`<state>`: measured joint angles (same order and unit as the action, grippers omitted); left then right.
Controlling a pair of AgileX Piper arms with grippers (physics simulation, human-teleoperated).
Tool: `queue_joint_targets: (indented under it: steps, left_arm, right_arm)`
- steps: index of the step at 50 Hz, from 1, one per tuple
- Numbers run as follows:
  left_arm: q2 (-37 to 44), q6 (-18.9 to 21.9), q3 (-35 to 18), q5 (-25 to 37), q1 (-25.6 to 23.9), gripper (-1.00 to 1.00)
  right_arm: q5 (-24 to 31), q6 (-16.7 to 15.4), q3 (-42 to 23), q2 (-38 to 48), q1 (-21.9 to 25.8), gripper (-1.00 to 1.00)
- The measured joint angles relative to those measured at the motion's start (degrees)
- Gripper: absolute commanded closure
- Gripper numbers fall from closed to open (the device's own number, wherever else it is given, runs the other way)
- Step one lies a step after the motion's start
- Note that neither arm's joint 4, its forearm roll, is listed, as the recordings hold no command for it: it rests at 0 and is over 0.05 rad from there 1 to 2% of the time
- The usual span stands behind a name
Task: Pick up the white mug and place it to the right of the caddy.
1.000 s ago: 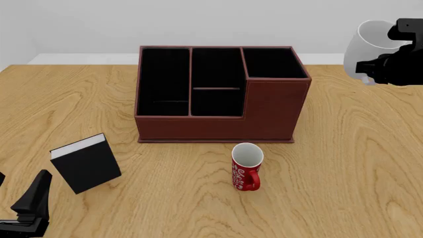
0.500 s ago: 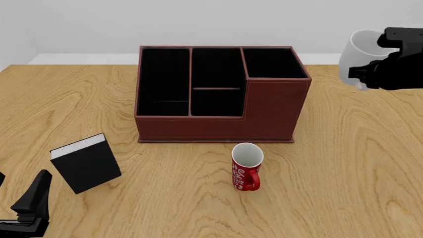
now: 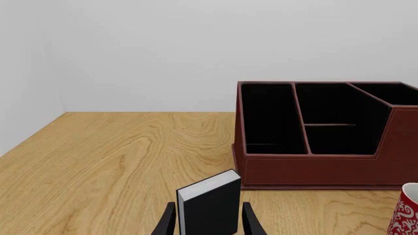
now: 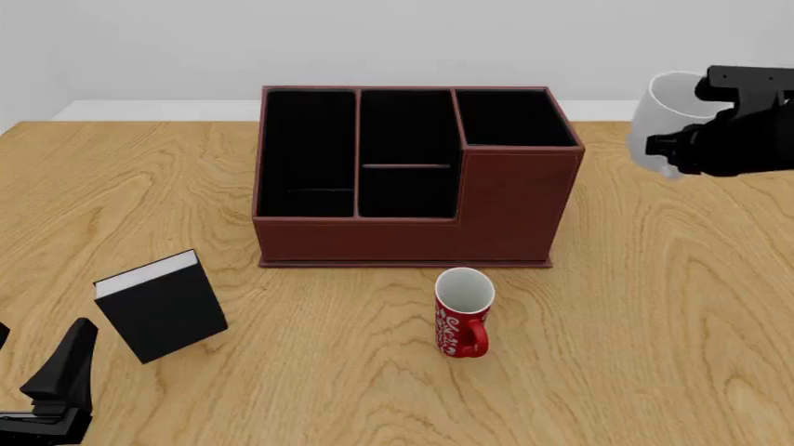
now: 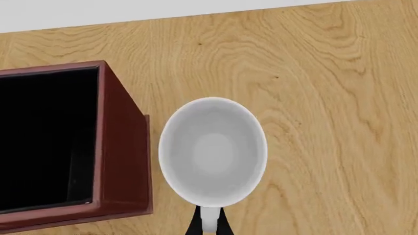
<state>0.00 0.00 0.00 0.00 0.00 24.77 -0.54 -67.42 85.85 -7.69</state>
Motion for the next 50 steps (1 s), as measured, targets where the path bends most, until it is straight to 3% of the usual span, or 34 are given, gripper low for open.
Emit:
queue_joint_targets:
  steps: [50]
  left_arm:
    - [0.0, 0.0, 0.0, 0.0, 0.0, -1.00]
  right_arm:
    - [-4.3, -2.8, 4.9, 5.7, 3.0, 1.00]
